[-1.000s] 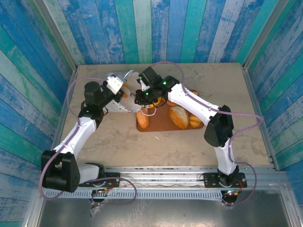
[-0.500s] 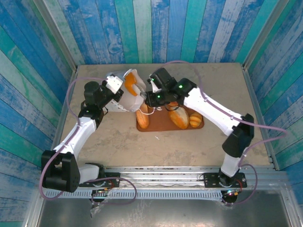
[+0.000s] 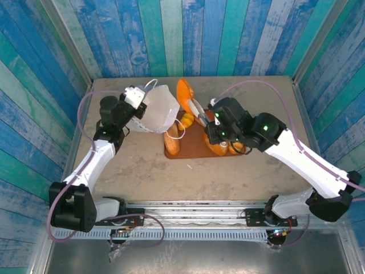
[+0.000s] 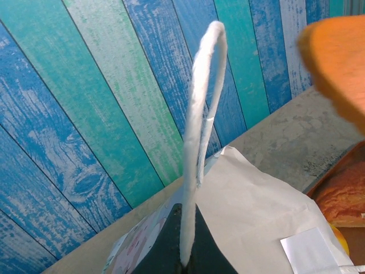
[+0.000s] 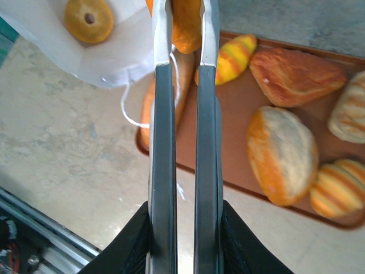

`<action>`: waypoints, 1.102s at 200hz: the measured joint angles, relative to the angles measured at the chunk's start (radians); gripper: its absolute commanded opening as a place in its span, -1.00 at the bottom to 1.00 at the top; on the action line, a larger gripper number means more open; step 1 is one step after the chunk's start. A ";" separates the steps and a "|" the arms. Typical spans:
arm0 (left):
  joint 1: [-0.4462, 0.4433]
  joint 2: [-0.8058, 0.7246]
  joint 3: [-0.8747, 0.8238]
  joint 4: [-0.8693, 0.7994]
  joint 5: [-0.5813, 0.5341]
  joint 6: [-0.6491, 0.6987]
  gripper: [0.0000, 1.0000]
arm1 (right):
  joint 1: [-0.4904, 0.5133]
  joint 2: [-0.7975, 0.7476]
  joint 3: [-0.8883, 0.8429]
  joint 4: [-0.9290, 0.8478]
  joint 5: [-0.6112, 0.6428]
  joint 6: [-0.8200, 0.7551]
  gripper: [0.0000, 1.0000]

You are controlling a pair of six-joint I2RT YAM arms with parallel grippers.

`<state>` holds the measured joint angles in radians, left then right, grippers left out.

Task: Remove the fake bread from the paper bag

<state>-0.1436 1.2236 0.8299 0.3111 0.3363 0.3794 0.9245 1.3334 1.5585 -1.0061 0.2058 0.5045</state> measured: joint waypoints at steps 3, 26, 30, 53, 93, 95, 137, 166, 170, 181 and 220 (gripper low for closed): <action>0.000 0.000 0.001 0.000 -0.001 -0.003 -0.99 | 0.008 -0.004 -0.002 -0.010 0.011 0.005 -0.99; 0.000 0.000 0.007 -0.001 -0.017 -0.019 -0.99 | 0.069 -0.007 -0.016 -0.084 0.086 0.041 -0.99; 0.000 0.000 0.008 -0.002 -0.020 -0.021 -0.99 | 0.079 -0.004 -0.019 -0.095 0.097 0.048 -0.99; 0.000 0.000 0.016 -0.006 -0.059 -0.040 -0.99 | 0.132 0.029 -0.036 -0.155 0.158 0.093 -0.99; 0.000 0.000 0.029 -0.014 -0.180 -0.071 -0.99 | 0.196 0.096 -0.072 -0.226 0.212 0.171 -0.99; 0.000 0.000 0.029 -0.015 -0.188 -0.072 -0.99 | 0.198 0.098 -0.074 -0.229 0.214 0.174 -0.99; 0.014 0.000 0.043 -0.018 -0.290 -0.113 -0.99 | 0.246 0.153 -0.085 -0.269 0.230 0.233 -0.98; 0.018 0.000 0.044 -0.016 -0.312 -0.134 -0.99 | 0.256 0.220 -0.085 -0.272 0.233 0.251 -0.94; 0.018 0.000 0.044 -0.016 -0.313 -0.136 -0.99 | 0.256 0.230 -0.085 -0.272 0.235 0.254 -0.94; 0.018 0.000 0.044 -0.014 -0.315 -0.142 -0.99 | 0.256 0.261 -0.085 -0.272 0.238 0.257 -0.93; 0.018 0.000 0.044 -0.009 -0.316 -0.152 -0.99 | 0.257 0.375 -0.039 -0.291 0.254 0.261 -0.93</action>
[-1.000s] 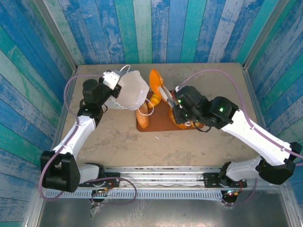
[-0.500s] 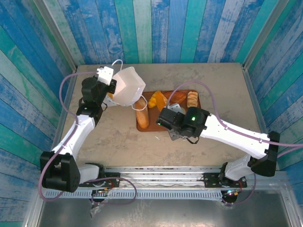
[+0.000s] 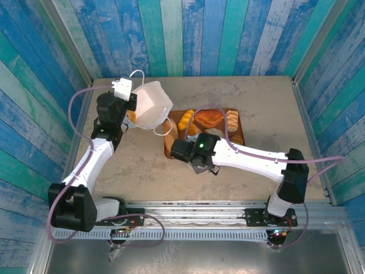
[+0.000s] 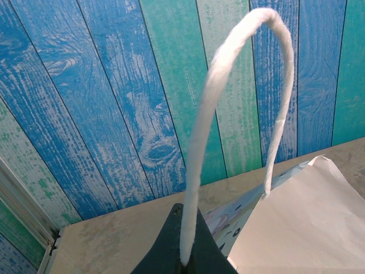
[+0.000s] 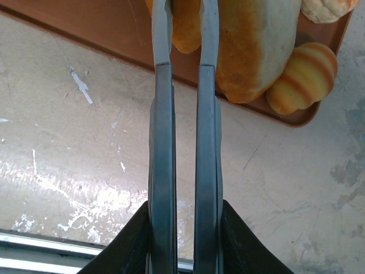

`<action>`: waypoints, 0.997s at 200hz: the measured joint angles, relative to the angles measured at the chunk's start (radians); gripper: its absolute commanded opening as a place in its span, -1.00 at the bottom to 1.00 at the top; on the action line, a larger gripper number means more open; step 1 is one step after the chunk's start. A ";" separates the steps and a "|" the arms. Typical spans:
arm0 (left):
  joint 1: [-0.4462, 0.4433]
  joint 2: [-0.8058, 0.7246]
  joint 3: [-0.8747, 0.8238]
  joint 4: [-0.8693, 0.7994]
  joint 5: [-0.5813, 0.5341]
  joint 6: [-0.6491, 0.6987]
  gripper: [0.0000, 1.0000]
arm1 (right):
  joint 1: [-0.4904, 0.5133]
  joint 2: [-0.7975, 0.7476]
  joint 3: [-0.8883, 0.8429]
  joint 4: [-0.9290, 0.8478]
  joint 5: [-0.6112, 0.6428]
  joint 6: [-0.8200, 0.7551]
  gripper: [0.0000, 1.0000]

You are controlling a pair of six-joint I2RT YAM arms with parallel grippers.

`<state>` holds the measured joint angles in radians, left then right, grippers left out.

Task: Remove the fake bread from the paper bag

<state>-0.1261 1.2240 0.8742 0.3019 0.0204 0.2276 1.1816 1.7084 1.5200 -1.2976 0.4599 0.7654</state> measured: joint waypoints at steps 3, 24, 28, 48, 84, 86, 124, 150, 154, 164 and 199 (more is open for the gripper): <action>0.000 0.000 0.000 0.001 0.000 0.000 -0.99 | 0.000 0.010 0.006 -0.004 0.003 0.001 -0.92; 0.000 0.000 0.000 0.009 0.000 -0.001 -0.99 | 0.001 0.068 0.048 -0.027 0.029 0.006 -0.91; 0.000 0.000 0.000 0.011 0.000 -0.001 -0.99 | 0.002 0.077 0.056 -0.035 0.034 0.008 -0.91; 0.001 0.000 0.000 0.016 0.000 -0.002 -0.99 | 0.002 0.128 0.095 -0.074 0.064 0.024 -0.91; 0.001 0.000 0.000 0.020 0.000 -0.008 -0.99 | 0.008 0.217 0.149 -0.136 0.109 0.037 -0.88; 0.001 0.000 0.000 0.020 0.000 -0.008 -0.99 | 0.008 0.220 0.150 -0.137 0.110 0.037 -0.87; 0.001 0.000 0.000 0.020 0.000 -0.017 -0.99 | 0.033 0.249 0.156 -0.147 0.117 0.035 -0.74; 0.001 0.000 0.000 0.021 0.000 -0.020 -0.99 | 0.045 0.250 0.156 -0.142 0.101 0.024 -0.65; 0.001 0.000 0.000 0.021 0.000 -0.020 -0.99 | 0.048 0.251 0.156 -0.140 0.100 0.023 -0.63; 0.001 0.000 0.000 0.021 0.000 -0.021 -0.99 | 0.053 0.253 0.156 -0.137 0.097 0.019 -0.57; 0.001 0.000 0.000 0.021 0.000 -0.023 -0.99 | 0.076 0.271 0.165 -0.134 0.088 0.004 -0.38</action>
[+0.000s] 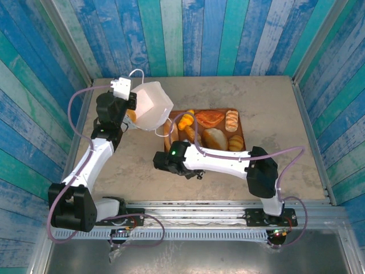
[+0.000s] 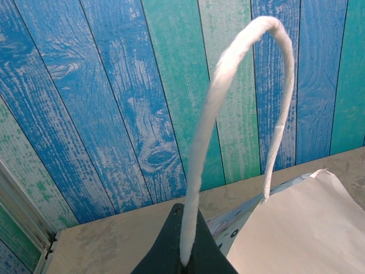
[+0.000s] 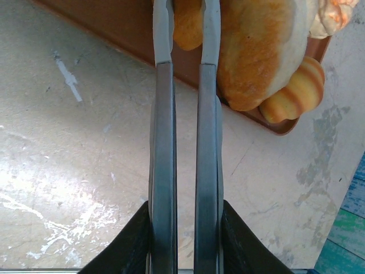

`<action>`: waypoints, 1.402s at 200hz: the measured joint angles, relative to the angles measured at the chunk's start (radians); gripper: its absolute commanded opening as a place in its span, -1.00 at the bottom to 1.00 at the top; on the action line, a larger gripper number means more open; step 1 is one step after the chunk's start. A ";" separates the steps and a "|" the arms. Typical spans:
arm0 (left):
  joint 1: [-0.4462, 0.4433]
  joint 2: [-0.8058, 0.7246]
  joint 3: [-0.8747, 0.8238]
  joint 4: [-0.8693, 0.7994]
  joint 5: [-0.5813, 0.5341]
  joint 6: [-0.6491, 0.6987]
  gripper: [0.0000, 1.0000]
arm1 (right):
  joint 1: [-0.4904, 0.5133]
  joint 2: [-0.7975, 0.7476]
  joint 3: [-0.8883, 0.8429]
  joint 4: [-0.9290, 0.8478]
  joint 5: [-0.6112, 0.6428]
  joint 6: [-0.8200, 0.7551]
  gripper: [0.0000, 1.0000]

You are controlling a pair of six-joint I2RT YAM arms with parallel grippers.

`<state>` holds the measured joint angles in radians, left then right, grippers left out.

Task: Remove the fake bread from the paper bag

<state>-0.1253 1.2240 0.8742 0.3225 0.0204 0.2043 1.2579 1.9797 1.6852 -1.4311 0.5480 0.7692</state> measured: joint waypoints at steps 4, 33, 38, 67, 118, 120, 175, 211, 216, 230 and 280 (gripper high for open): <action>0.000 0.000 0.000 0.000 0.000 0.000 -0.99 | 0.002 0.001 0.002 0.001 -0.003 -0.003 -0.37; 0.000 0.000 0.000 0.000 0.000 0.000 -0.99 | 0.019 0.001 0.023 0.009 -0.036 -0.026 -0.30; 0.000 0.000 0.000 0.000 0.000 0.000 -0.99 | 0.021 0.001 0.025 0.011 -0.042 -0.029 -0.29; 0.000 0.000 0.000 0.000 0.000 0.000 -0.99 | 0.026 -0.003 0.028 0.042 -0.083 -0.054 -0.23; 0.000 0.000 0.000 -0.001 0.000 0.000 -0.99 | 0.019 -0.048 0.021 0.109 -0.130 -0.078 -0.19; 0.000 0.000 0.000 -0.001 0.000 0.000 -0.99 | 0.018 -0.052 0.019 0.112 -0.131 -0.078 -0.19; 0.000 0.000 0.000 -0.002 0.004 -0.001 -0.99 | -0.040 -0.207 -0.080 0.223 -0.196 -0.109 -0.18; 0.000 0.000 0.000 -0.002 0.011 -0.001 -0.99 | -0.087 -0.313 -0.150 0.320 -0.257 -0.127 -0.16; 0.000 0.000 0.000 -0.002 0.012 -0.001 -0.99 | -0.096 -0.328 -0.160 0.332 -0.264 -0.128 -0.16; 0.000 0.000 0.000 -0.002 0.016 -0.002 -0.99 | -0.121 -0.373 -0.194 0.367 -0.285 -0.130 -0.15; 0.000 0.000 0.000 -0.003 0.024 -0.005 -0.99 | -0.245 -0.538 -0.380 0.510 -0.381 -0.097 -0.07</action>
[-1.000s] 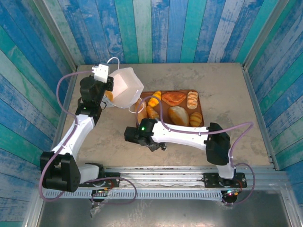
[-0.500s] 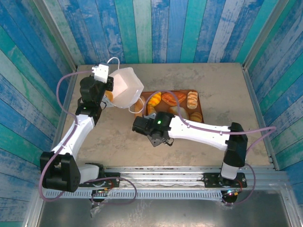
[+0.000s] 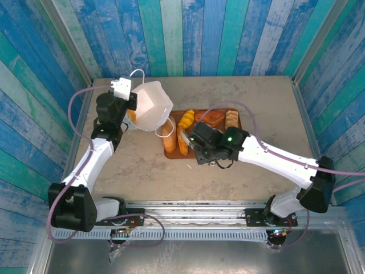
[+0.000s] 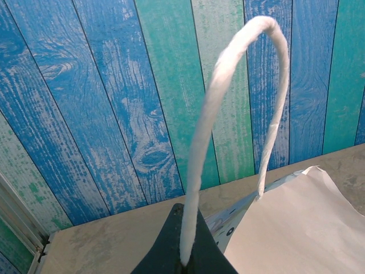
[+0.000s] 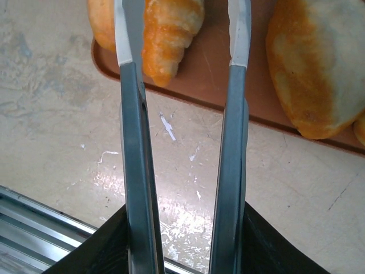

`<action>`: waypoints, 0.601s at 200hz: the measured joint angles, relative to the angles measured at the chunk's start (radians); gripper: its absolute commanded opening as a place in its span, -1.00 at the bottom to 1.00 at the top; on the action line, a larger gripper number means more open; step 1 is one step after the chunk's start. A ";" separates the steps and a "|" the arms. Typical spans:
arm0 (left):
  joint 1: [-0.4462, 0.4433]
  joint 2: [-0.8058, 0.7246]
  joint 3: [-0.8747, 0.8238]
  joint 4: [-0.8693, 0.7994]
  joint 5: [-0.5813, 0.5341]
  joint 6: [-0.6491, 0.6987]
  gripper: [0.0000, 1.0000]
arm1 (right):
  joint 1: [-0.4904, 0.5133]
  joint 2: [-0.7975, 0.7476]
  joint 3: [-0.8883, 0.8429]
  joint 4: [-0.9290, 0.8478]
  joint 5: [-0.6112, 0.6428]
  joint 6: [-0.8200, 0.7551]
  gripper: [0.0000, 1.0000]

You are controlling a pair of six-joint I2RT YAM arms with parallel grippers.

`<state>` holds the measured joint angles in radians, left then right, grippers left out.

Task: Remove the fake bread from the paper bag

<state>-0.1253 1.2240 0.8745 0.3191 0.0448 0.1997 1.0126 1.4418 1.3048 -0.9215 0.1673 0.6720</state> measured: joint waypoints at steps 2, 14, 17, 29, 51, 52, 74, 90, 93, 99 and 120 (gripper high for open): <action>0.000 0.000 0.000 0.000 0.000 0.000 -0.99 | -0.005 -0.005 -0.007 0.006 -0.005 0.001 -0.06; 0.000 0.000 0.000 -0.001 0.002 0.000 -0.99 | -0.031 -0.028 -0.056 0.046 -0.043 0.005 -0.03; 0.000 0.000 0.000 -0.002 0.002 -0.001 -0.99 | -0.037 -0.032 -0.067 0.056 -0.052 0.007 -0.02; 0.000 0.000 0.000 -0.002 0.003 -0.003 -0.99 | -0.058 -0.039 -0.104 0.094 -0.088 0.009 0.02; 0.000 0.000 0.000 -0.003 0.003 -0.006 -0.99 | -0.095 -0.041 -0.167 0.165 -0.160 0.008 0.03; 0.000 0.000 0.000 -0.003 0.003 -0.006 -0.99 | -0.097 -0.041 -0.172 0.171 -0.167 0.007 0.03; 0.000 0.000 0.000 -0.005 0.003 -0.007 -0.99 | -0.139 -0.041 -0.222 0.227 -0.232 0.004 0.04; 0.000 0.000 0.000 -0.005 0.004 -0.007 -0.99 | -0.166 -0.041 -0.241 0.262 -0.270 -0.003 0.05; 0.000 0.000 0.000 -0.005 0.006 -0.008 -0.99 | -0.169 -0.041 -0.242 0.266 -0.274 -0.004 0.05; 0.000 0.000 0.000 -0.005 0.006 -0.008 -0.99 | -0.176 -0.040 -0.244 0.276 -0.285 -0.008 0.05; 0.000 0.000 0.000 -0.005 0.008 -0.011 -0.99 | -0.190 -0.037 -0.246 0.317 -0.315 -0.018 0.03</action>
<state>-0.1253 1.2240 0.8745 0.3138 0.0525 0.1886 0.8227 1.4048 1.0588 -0.6048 -0.1478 0.6544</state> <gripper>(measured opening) 0.043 0.522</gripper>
